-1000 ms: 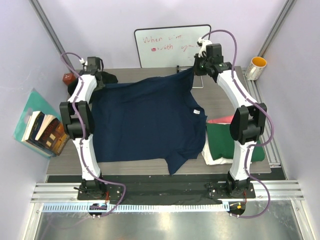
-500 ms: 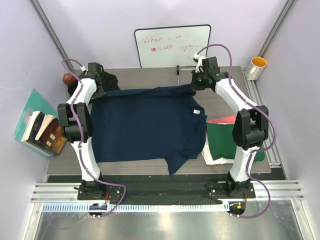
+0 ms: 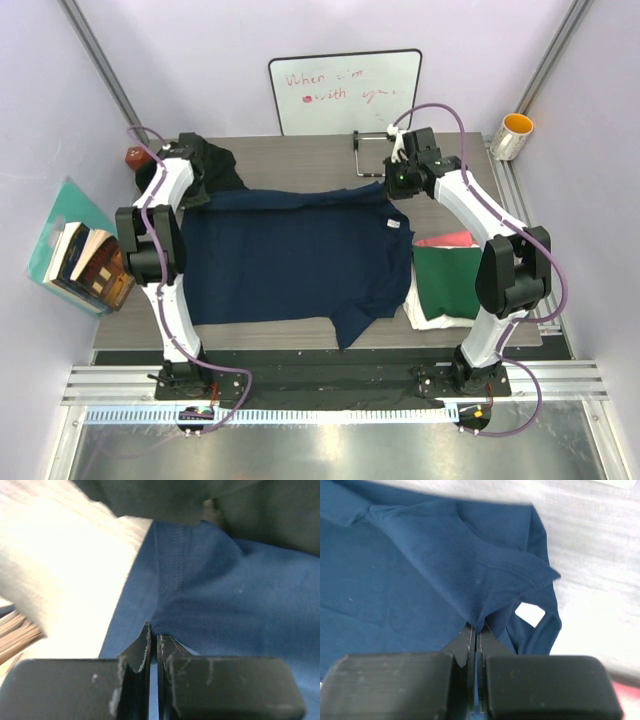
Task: Fold and stack the t-shirts
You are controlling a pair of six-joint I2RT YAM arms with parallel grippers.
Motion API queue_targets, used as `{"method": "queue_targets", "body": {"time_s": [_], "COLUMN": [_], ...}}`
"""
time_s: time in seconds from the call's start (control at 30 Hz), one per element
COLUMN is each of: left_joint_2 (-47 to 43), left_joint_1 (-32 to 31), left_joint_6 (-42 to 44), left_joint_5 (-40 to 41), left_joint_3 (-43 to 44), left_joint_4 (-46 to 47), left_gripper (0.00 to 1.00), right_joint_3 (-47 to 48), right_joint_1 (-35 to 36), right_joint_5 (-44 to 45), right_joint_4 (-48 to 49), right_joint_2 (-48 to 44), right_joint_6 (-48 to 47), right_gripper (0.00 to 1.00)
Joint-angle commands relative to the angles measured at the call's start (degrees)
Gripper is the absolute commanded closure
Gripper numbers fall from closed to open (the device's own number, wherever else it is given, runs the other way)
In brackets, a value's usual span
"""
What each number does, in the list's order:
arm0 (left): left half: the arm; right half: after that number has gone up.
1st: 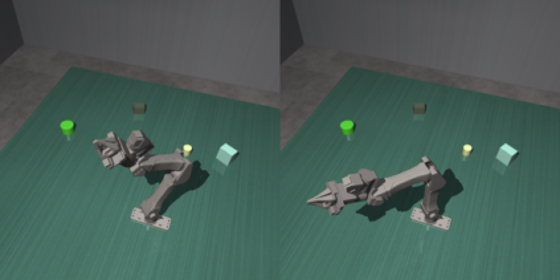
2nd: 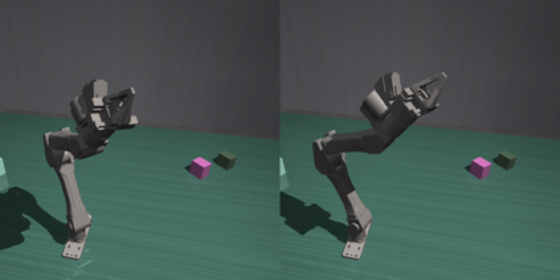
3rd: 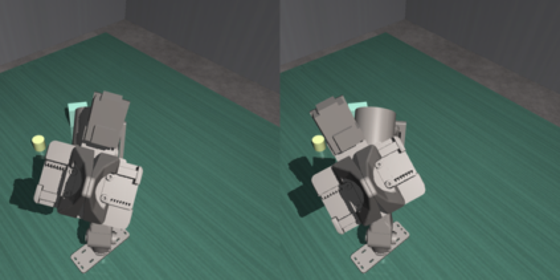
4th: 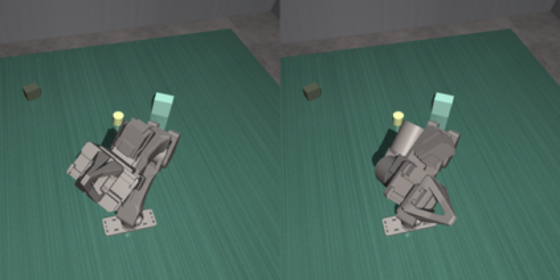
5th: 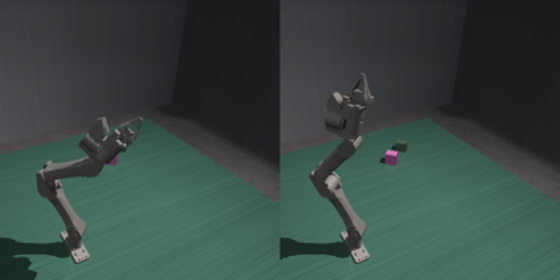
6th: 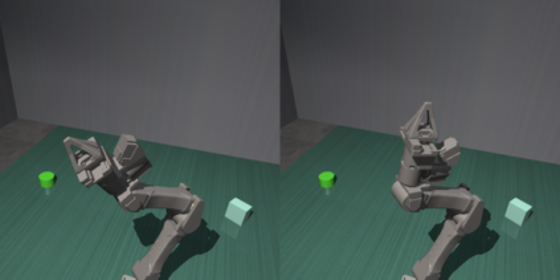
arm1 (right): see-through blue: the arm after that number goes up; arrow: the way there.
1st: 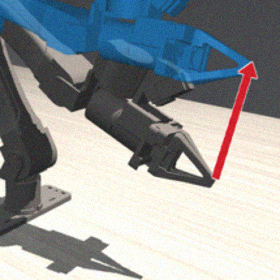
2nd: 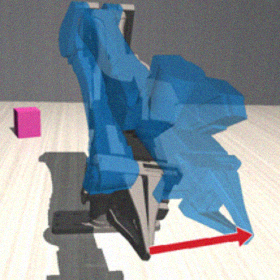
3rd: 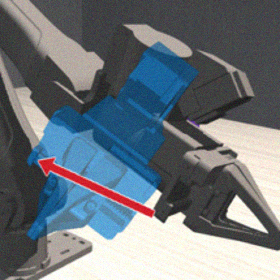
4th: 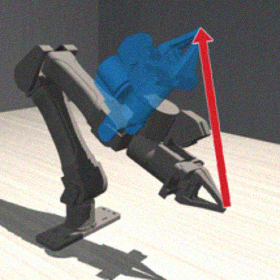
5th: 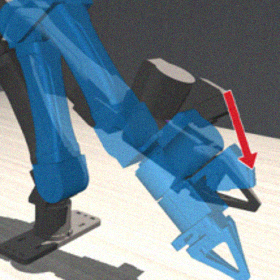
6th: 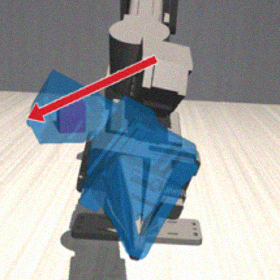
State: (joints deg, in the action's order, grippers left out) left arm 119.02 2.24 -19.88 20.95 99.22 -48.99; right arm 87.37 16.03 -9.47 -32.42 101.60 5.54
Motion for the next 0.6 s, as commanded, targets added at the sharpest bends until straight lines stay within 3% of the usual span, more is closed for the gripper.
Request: {"method": "queue_targets", "body": {"time_s": [0.0, 0.27, 0.57], "left_joint_2": [4.18, 8.51, 4.73], "left_joint_1": [0.4, 0.4, 0.4], "left_joint_6": [-1.13, -2.62, -2.88], "left_joint_5": [4.18, 6.56, 5.94], "left_joint_3": [6.67, 9.33, 3.44], "left_joint_4": [-10.39, -14.29, -14.11], "left_gripper": [1.0, 1.0, 1.0], "right_joint_3": [-0.01, -0.45, -1.94], "right_joint_1": [0.32, 0.58, 0.58], "right_joint_5": [2.44, 3.23, 4.73], "right_joint_4": [-3.08, -4.74, -10.46], "right_joint_2": [-1.15, -0.88, -1.67], "right_joint_6": [0.61, 1.66, 2.99], "right_gripper": [0.99, 0.99, 0.99]}}
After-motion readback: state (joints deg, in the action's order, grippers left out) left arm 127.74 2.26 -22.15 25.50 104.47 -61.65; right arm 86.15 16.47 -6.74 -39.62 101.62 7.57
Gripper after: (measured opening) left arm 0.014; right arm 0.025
